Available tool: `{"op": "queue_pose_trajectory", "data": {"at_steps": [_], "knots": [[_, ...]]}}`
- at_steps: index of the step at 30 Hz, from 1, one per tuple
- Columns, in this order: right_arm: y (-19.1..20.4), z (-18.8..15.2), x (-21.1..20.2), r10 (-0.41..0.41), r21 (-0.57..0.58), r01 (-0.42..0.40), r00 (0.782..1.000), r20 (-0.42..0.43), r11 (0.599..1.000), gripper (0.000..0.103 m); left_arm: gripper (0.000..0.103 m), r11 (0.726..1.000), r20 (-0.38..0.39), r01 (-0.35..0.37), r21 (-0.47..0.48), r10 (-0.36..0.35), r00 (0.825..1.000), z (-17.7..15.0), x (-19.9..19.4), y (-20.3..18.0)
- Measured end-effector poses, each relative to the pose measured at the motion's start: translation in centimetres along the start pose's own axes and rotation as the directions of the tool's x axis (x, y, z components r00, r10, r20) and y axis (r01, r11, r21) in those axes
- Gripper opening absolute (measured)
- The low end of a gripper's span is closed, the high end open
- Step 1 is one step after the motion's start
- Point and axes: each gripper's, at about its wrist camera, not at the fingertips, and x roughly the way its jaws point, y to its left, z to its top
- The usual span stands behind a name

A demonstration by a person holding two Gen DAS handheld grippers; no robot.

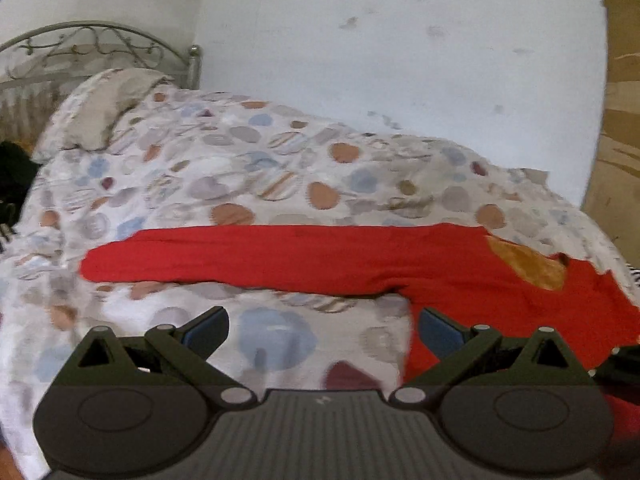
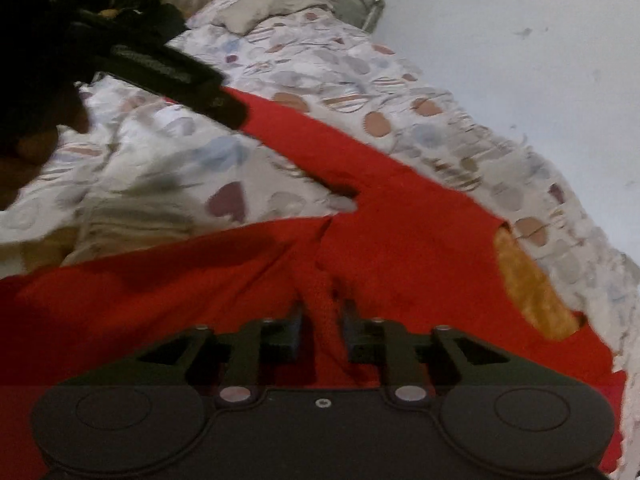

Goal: Fold small clothes

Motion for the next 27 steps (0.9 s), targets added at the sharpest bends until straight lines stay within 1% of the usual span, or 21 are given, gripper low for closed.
{"op": "queue_pose_trajectory", "data": {"at_steps": [1, 2, 3, 4, 5, 6, 8, 10, 11, 13, 15, 16, 18, 19, 20, 21, 23, 24, 27], "knots": [[-0.4, -0.4, -0.8, 0.012, 0.017, -0.012, 1.0, 0.011, 1.0, 0.057, 0.103, 1.0, -0.001, 0.027, 0.0, -0.027, 1.0, -0.1, 0.3, -0.6], [-0.7, -0.8, -1.5, 0.008, 0.03, -0.009, 1.0, 0.015, 1.0, 0.073, 0.103, 0.999, -0.004, 0.046, -0.002, -0.046, 0.999, -0.2, 0.4, -1.0], [-0.9, -1.1, -1.5, -0.002, 0.038, 0.001, 1.0, 0.018, 0.999, 0.079, 0.103, 0.998, -0.01, 0.066, -0.005, -0.066, 0.998, -0.3, 0.6, -1.6], [-1.5, -1.6, -2.1, -0.019, 0.045, 0.018, 1.0, 0.02, 0.999, 0.08, 0.103, 0.997, -0.019, 0.083, -0.006, -0.083, 0.996, -0.5, 1.0, -2.3], [-2.1, -2.2, -2.9, -0.054, 0.059, 0.053, 0.998, 0.016, 0.997, 0.083, 0.103, 0.995, -0.029, 0.097, 0.0, -0.097, 0.995, -0.7, 1.4, -3.0], [-2.8, -2.7, -3.5, -0.092, 0.078, 0.091, 0.996, 0.012, 0.993, 0.091, 0.103, 0.994, -0.04, 0.111, 0.013, -0.11, 0.993, -1.0, 1.9, -3.8], [-4.3, -4.4, -4.9, -0.177, 0.118, 0.174, 0.984, 0.019, 0.978, 0.1, 0.103, 0.991, -0.07, 0.127, 0.046, -0.124, 0.99, -1.7, 3.1, -5.2], [-5.7, -6.1, -5.8, -0.266, 0.148, 0.263, 0.964, 0.003, 0.953, 0.1, 0.103, 0.989, -0.102, 0.128, 0.074, -0.12, 0.988, -2.6, 4.2, -6.4], [-6.6, -7.0, -6.0, -0.313, 0.171, 0.312, 0.949, -0.02, 0.935, 0.1, 0.103, 0.989, -0.113, 0.123, 0.085, -0.113, 0.987, -3.1, 4.7, -6.8], [-8.5, -8.7, -6.3, -0.41, 0.222, 0.416, 0.909, -0.075, 0.882, 0.101, 0.103, 0.989, -0.137, 0.103, 0.11, -0.087, 0.987, -4.3, 5.8, -7.4], [-10.6, -10.3, -6.4, -0.498, 0.281, 0.516, 0.856, -0.14, 0.809, 0.101, 0.103, 0.989, -0.132, 0.1, 0.108, -0.085, 0.988, -5.6, 6.4, -7.4], [-11.8, -11.1, -6.2, -0.528, 0.312, 0.555, 0.831, -0.171, 0.772, 0.101, 0.103, 0.99, -0.118, 0.107, 0.087, -0.096, 0.988, -6.2, 6.6, -7.2], [-13.6, -12.3, -5.9, -0.57, 0.335, 0.603, 0.797, -0.201, 0.725, 0.094, 0.103, 0.99, -0.109, 0.126, 0.055, -0.12, 0.987, -6.5, 6.6, -6.6], [-14.3, -12.6, -5.6, -0.593, 0.325, 0.627, 0.778, -0.209, 0.708, 0.094, 0.103, 0.99, -0.108, 0.135, 0.042, -0.13, 0.986, -6.5, 6.5, -6.3], [-14.9, -12.8, -5.2, -0.611, 0.306, 0.645, 0.763, -0.21, 0.701, 0.093, 0.103, 0.989, -0.107, 0.142, 0.032, -0.138, 0.985, -6.5, 6.5, -6.1], [-15.4, -13.0, -4.7, -0.62, 0.289, 0.652, 0.758, -0.204, 0.701, 0.091, 0.103, 0.989, -0.105, 0.147, 0.025, -0.143, 0.984, -6.6, 6.5, -5.9], [-16.1, -13.1, -3.8, -0.632, 0.264, 0.657, 0.753, -0.183, 0.707, 0.089, 0.103, 0.989, -0.101, 0.147, 0.023, -0.144, 0.984, -6.6, 6.5, -5.7], [-16.2, -13.1, -3.3, -0.639, 0.241, 0.66, 0.751, -0.169, 0.712, 0.087, 0.103, 0.989, -0.101, 0.145, 0.025, -0.142, 0.985, -6.5, 6.5, -5.8], [-15.8, -13.1, -1.5, -0.665, 0.118, 0.676, 0.737, -0.125, 0.727, 0.082, 0.103, 0.988, -0.097, 0.15, 0.018, -0.148, 0.984, -6.5, 6.5, -5.7]]}}
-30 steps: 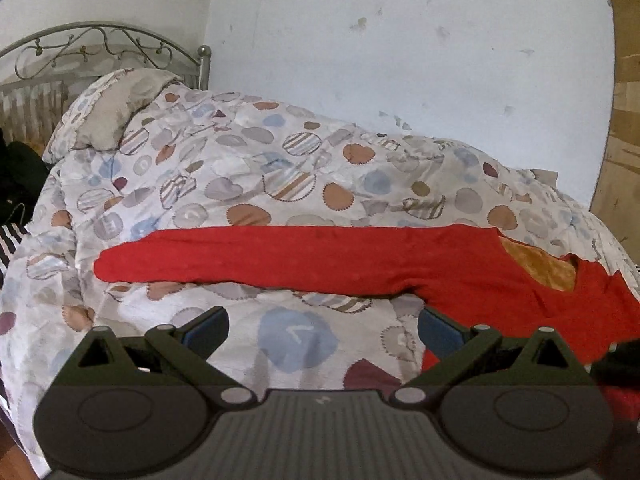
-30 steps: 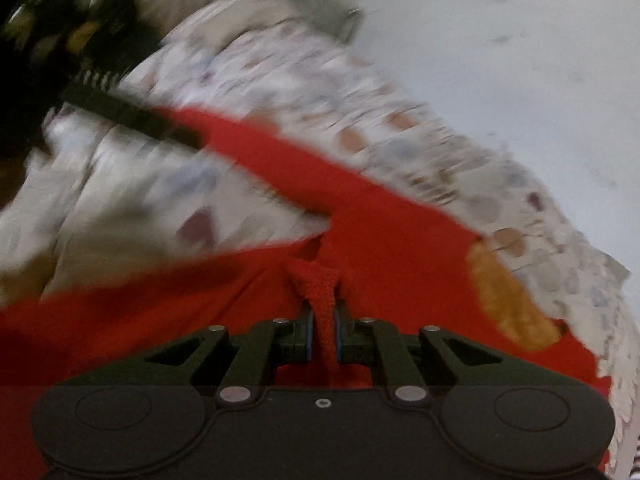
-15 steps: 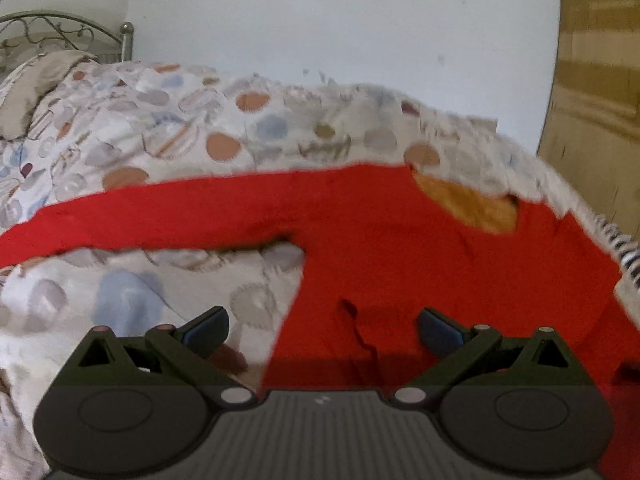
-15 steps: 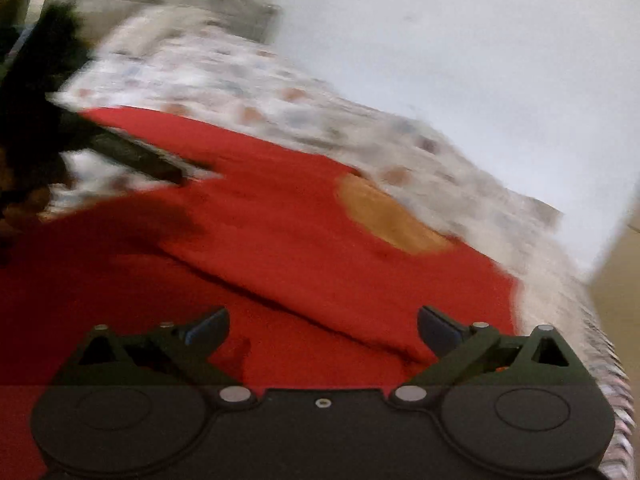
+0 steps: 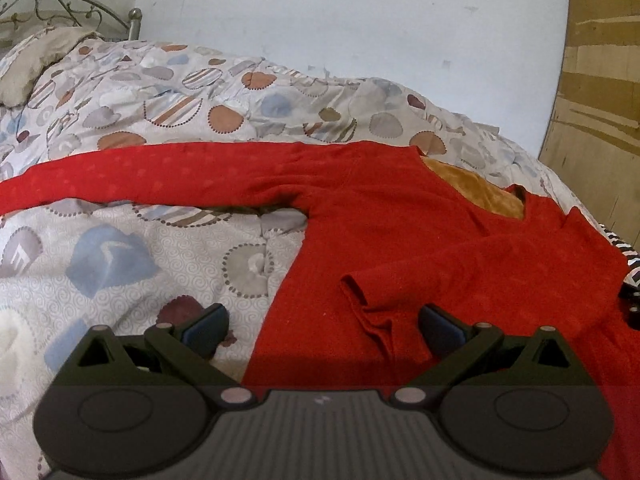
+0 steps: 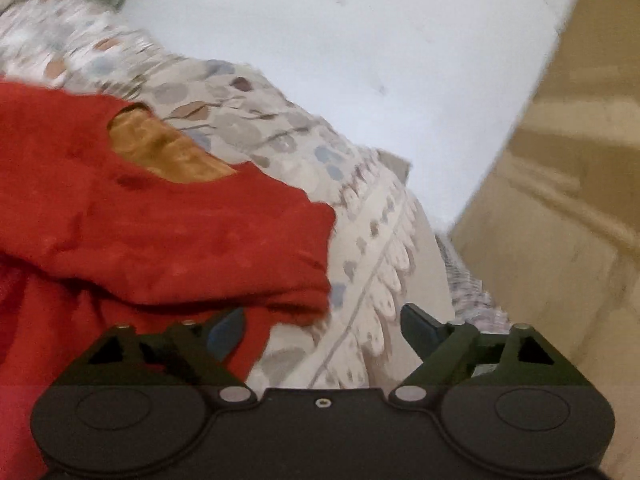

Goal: Fold small clothes

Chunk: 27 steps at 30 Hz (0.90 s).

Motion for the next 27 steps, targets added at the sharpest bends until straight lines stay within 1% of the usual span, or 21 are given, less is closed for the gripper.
{"op": "queue_pose_trajectory", "data": {"at_steps": [2, 5, 7, 8, 9, 12, 14, 15, 17, 21, 27], "knots": [[0.7, 0.3, 0.5, -0.006, -0.053, 0.007, 1.0, 0.012, 0.999, 0.078, 0.103, 1.0, 0.003, 0.006, -0.006, -0.006, 1.0, 0.0, 0.0, 0.1], [0.7, 0.5, 1.2, -0.013, -0.061, 0.014, 1.0, 0.008, 0.998, 0.067, 0.102, 1.0, 0.005, 0.01, -0.01, -0.01, 1.0, -0.1, -0.1, 0.2], [0.4, 0.7, 1.5, -0.004, -0.054, 0.005, 1.0, 0.011, 0.999, 0.05, 0.102, 1.0, 0.007, 0.01, -0.01, -0.01, 1.0, -0.1, -0.2, 0.2], [0.3, 0.8, 1.6, -0.003, -0.049, 0.004, 1.0, 0.007, 0.999, 0.03, 0.102, 1.0, 0.009, 0.011, -0.011, -0.011, 1.0, -0.1, -0.2, 0.2], [0.0, 0.8, 1.7, 0.002, -0.032, -0.002, 1.0, 0.002, 0.999, 0.016, 0.102, 1.0, 0.011, 0.012, -0.013, -0.012, 1.0, -0.2, -0.3, 0.2], [-1.2, 0.5, 1.6, 0.007, 0.055, -0.006, 1.0, -0.017, 0.998, 0.009, 0.102, 1.0, 0.016, 0.019, -0.018, -0.019, 1.0, -0.5, -0.6, 0.3], [-1.9, -0.2, 1.5, 0.014, 0.122, -0.01, 0.999, -0.037, 0.993, 0.007, 0.102, 1.0, 0.019, 0.022, -0.019, -0.022, 1.0, -0.6, -0.8, 0.3], [-1.9, -0.6, 1.7, 0.024, 0.137, -0.016, 0.998, -0.056, 0.99, 0.006, 0.102, 1.0, 0.02, 0.022, -0.019, -0.022, 1.0, -0.7, -0.8, 0.3], [-1.6, -1.2, 2.1, 0.029, 0.142, -0.017, 0.996, -0.086, 0.99, 0.005, 0.102, 1.0, 0.02, 0.021, -0.018, -0.021, 1.0, -0.7, -0.8, 0.3], [-1.1, -1.4, 2.3, 0.021, 0.143, -0.008, 0.996, -0.088, 0.99, 0.005, 0.102, 0.999, 0.024, 0.032, -0.028, -0.031, 0.999, -0.7, -0.8, 0.4], [-1.2, -1.4, 1.1, 0.005, 0.17, 0.003, 0.999, -0.047, 0.985, 0.003, 0.103, 0.996, 0.038, 0.065, -0.067, -0.062, 0.997, -1.0, -1.1, 1.1]]}}
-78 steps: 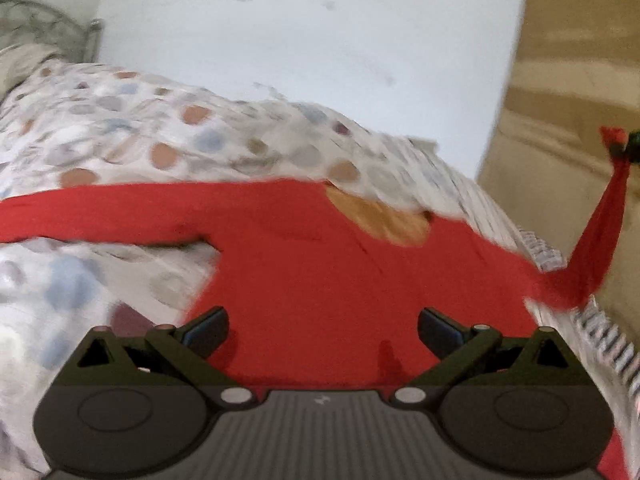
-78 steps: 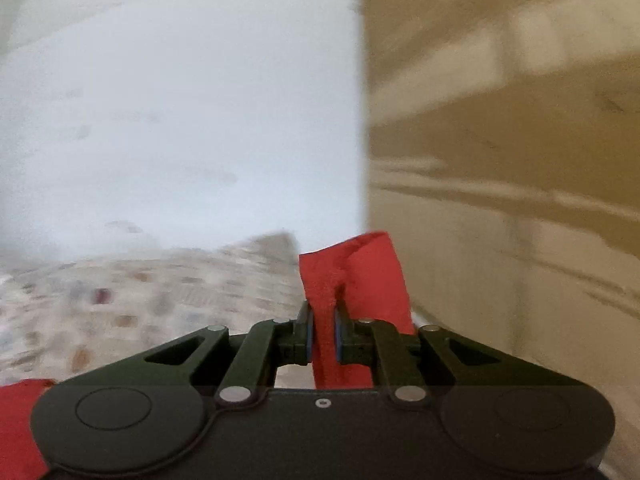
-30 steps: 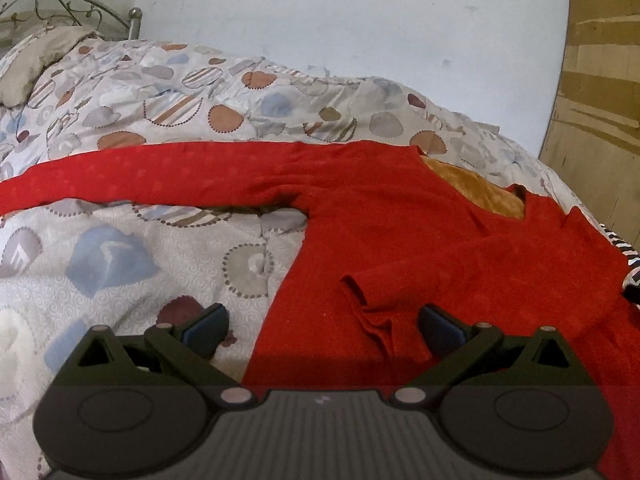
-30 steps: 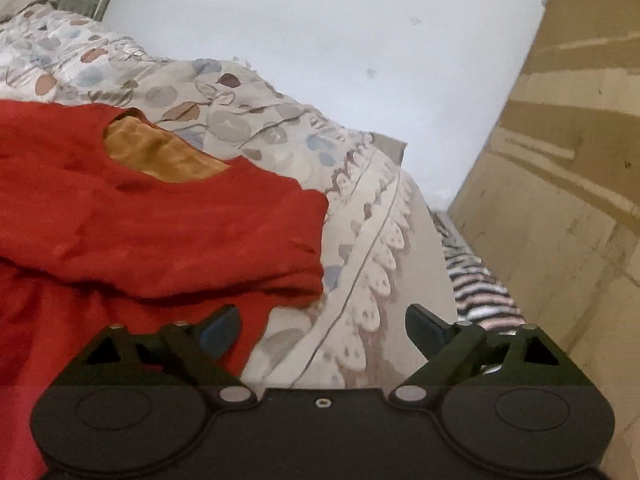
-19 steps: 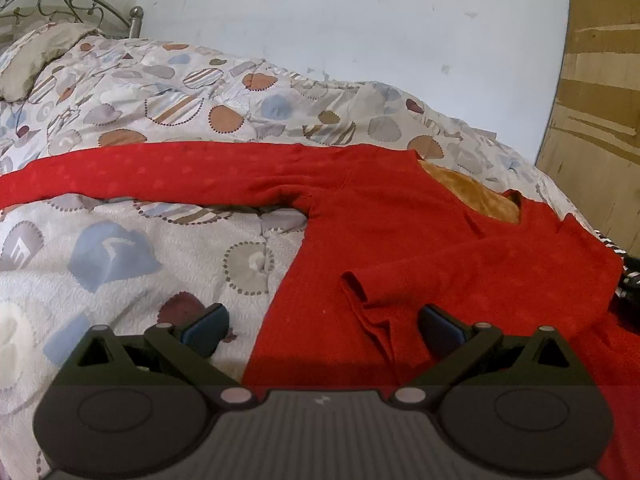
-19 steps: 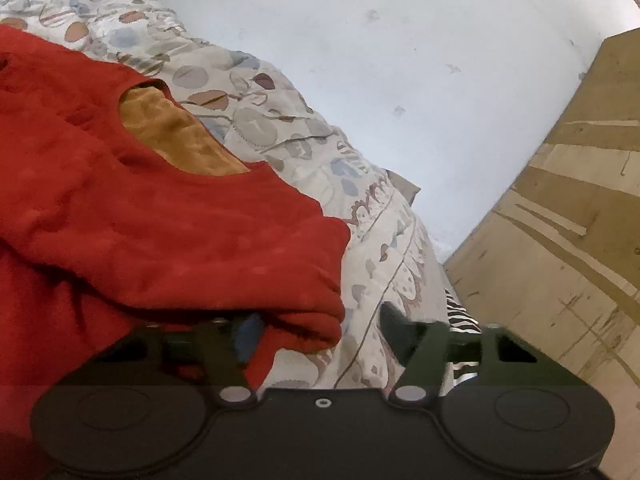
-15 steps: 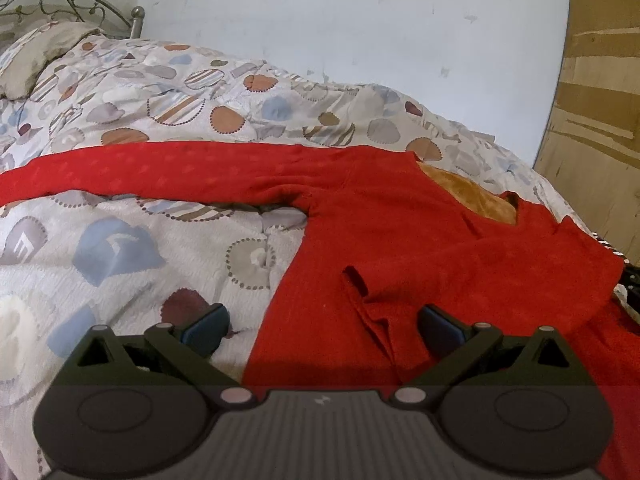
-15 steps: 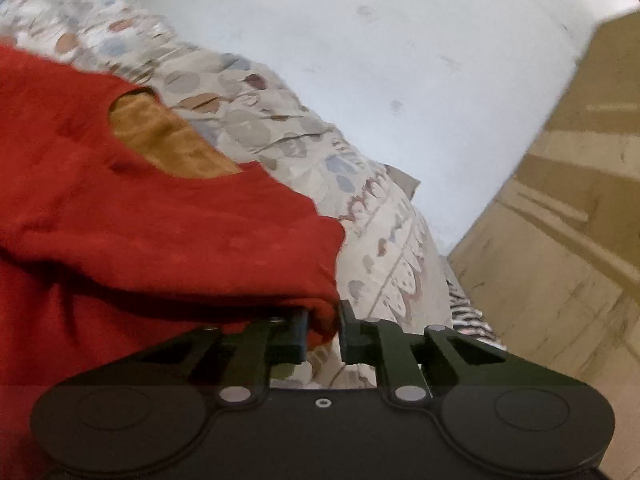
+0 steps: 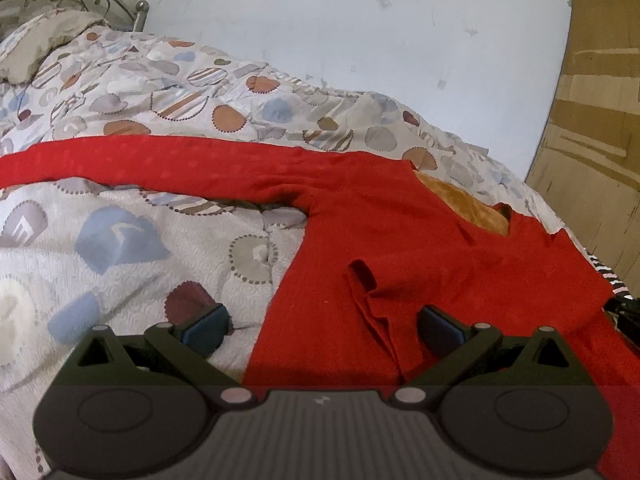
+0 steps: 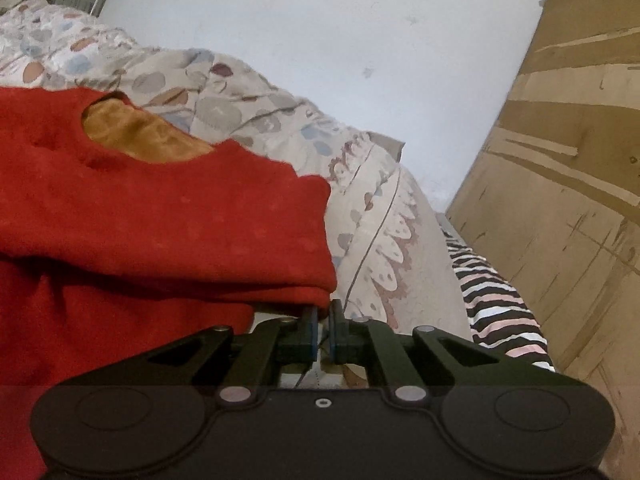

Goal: Fold small clothes

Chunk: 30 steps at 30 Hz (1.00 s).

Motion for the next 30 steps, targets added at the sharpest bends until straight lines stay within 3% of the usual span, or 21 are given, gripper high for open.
{"op": "queue_pose_trajectory", "data": {"at_steps": [10, 13, 15, 18, 22, 27, 30], "knots": [[-0.1, 0.1, -1.1, 0.0, -0.007, -0.001, 0.999, -0.041, 1.0, 0.003, 0.102, 1.0, -0.001, 0.0, -0.001, 0.0, 1.0, -0.1, 0.0, 0.1], [-0.8, 0.4, -1.8, -0.019, 0.007, 0.019, 0.999, -0.051, 1.0, 0.02, 0.102, 1.0, 0.0, 0.002, -0.003, -0.002, 1.0, -0.1, 0.0, 0.1], [-1.1, 0.9, -2.5, -0.037, 0.019, 0.038, 0.999, -0.035, 0.999, 0.048, 0.103, 1.0, 0.001, 0.004, -0.006, -0.004, 1.0, -0.1, 0.0, 0.2], [-0.8, 2.0, -3.0, -0.056, 0.01, 0.056, 0.998, 0.01, 0.998, 0.077, 0.102, 1.0, 0.003, 0.007, -0.009, -0.007, 1.0, -0.2, 0.0, 0.3], [0.5, 3.6, -1.5, -0.061, -0.008, 0.061, 0.997, 0.044, 0.998, 0.094, 0.102, 1.0, 0.003, 0.007, -0.008, -0.007, 1.0, -0.2, 0.0, 0.3], [1.6, 4.5, 2.4, -0.145, -0.028, 0.146, 0.989, 0.028, 0.989, 0.097, 0.103, 0.999, 0.017, 0.032, -0.038, -0.031, 0.999, -0.2, -0.2, 0.7], [0.8, 3.8, 4.4, -0.211, -0.002, 0.211, 0.977, -0.03, 0.978, 0.102, 0.103, 0.997, 0.029, 0.053, -0.064, -0.051, 0.998, -0.3, -0.4, 1.2]]}}
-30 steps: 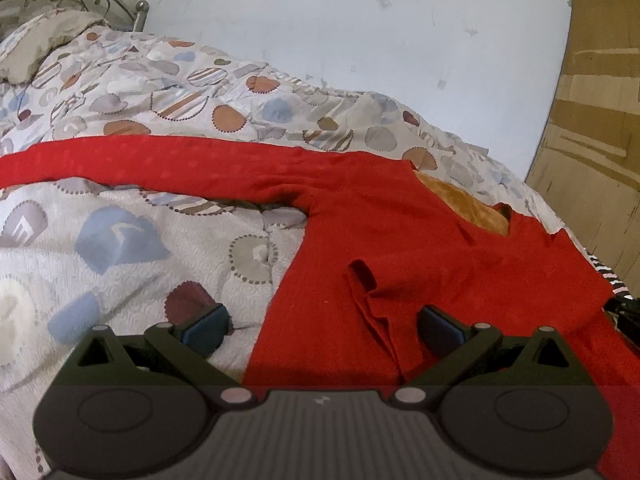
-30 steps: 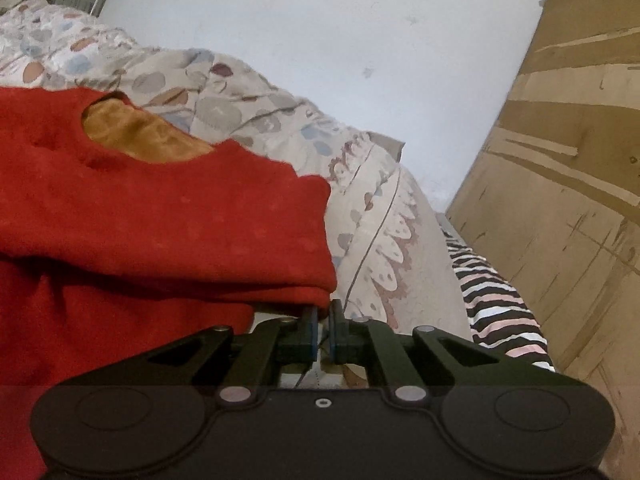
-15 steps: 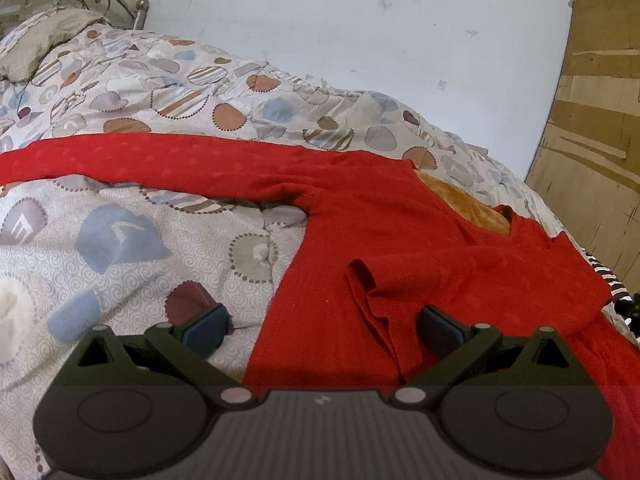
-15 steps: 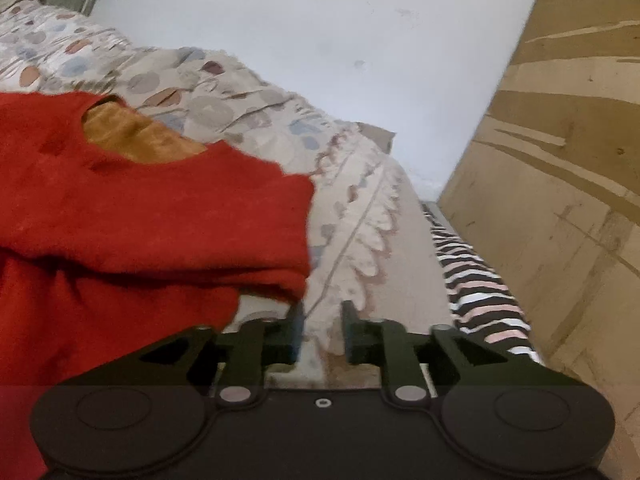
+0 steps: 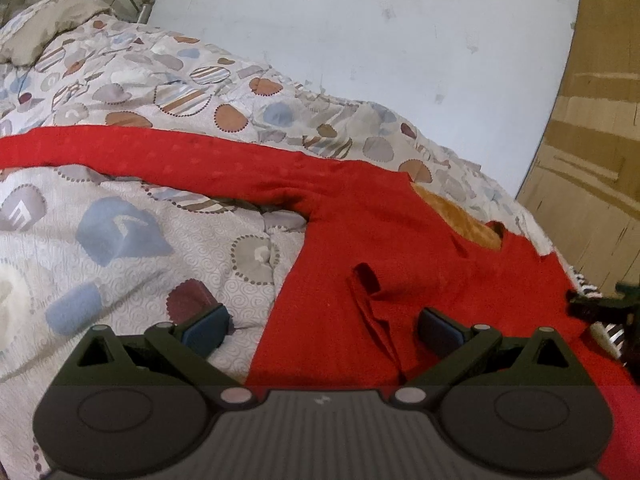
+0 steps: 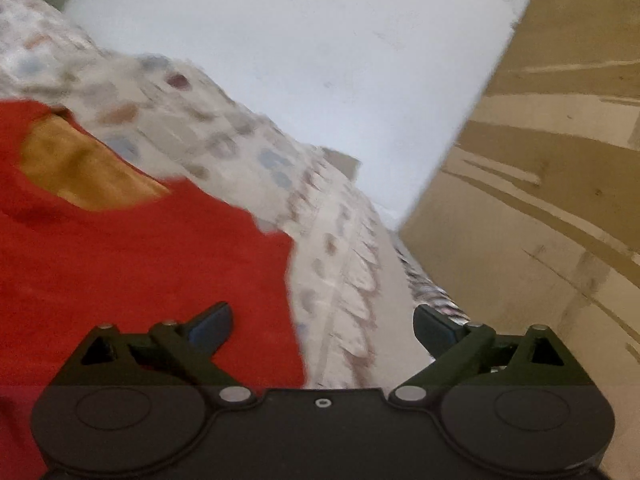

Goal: Fold small clothes
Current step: 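Reach the left gripper to the other sleeve cuff and grasp it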

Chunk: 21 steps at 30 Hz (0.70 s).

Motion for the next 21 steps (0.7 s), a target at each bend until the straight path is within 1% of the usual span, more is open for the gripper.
{"op": "queue_pose_trajectory", "data": {"at_steps": [2, 3, 5, 8, 10, 12, 13, 15, 17, 19, 21], "knots": [[-0.6, -0.5, 0.7, 0.007, 0.055, -0.006, 1.0, -0.027, 0.998, 0.102, 0.103, 1.0, 0.006, 0.01, -0.013, -0.01, 1.0, 0.0, -0.1, 0.3], [-0.6, -0.7, 0.9, 0.009, 0.061, -0.007, 1.0, -0.03, 0.998, 0.102, 0.103, 1.0, 0.009, 0.015, -0.019, -0.015, 1.0, 0.0, -0.1, 0.4], [-0.3, -0.9, 1.1, 0.003, 0.053, -0.002, 1.0, -0.028, 0.999, 0.102, 0.103, 0.999, 0.015, 0.023, -0.031, -0.023, 1.0, -0.1, -0.2, 0.6], [0.1, -1.0, 1.2, 0.003, 0.038, -0.002, 1.0, -0.025, 0.999, 0.102, 0.103, 0.997, 0.045, 0.042, -0.072, -0.039, 0.998, 0.1, -0.7, 1.1], [-0.2, -0.7, 0.8, 0.032, 0.048, -0.031, 0.999, -0.016, 0.998, 0.102, 0.103, 0.993, 0.03, 0.058, -0.105, -0.055, 0.998, 0.9, -0.9, 1.6], [-1.2, -0.2, 0.0, 0.08, 0.077, -0.079, 0.997, -0.007, 0.994, 0.102, 0.103, 0.987, 0.043, 0.064, -0.146, -0.058, 0.997, 2.0, -1.9, 2.4], [-1.6, 0.3, -0.6, 0.087, 0.1, -0.085, 0.996, -0.018, 0.991, 0.102, 0.103, 0.985, 0.06, 0.058, -0.164, -0.049, 0.997, 2.5, -2.4, 2.9], [-2.4, 1.2, -2.2, 0.101, 0.129, -0.097, 0.995, -0.025, 0.987, 0.102, 0.103, 0.98, 0.086, 0.02, -0.196, -0.003, 0.996, 3.8, -3.4, 4.2], [-2.9, 2.1, -4.5, 0.132, 0.119, -0.13, 0.991, -0.011, 0.984, 0.102, 0.103, 0.98, 0.085, -0.028, -0.197, 0.046, 0.995, 5.3, -4.0, 6.0], [-2.9, 2.9, -7.4, 0.174, 0.099, -0.174, 0.985, 0.004, 0.98, 0.102, 0.103, 0.975, 0.079, -0.09, -0.203, 0.108, 0.991, 6.7, -4.3, 8.4], [-2.6, 3.4, -10.3, 0.238, 0.095, -0.238, 0.971, 0.01, 0.967, 0.102, 0.103, 0.96, 0.083, -0.142, -0.241, 0.166, 0.983, 7.8, -4.6, 11.2]]}}
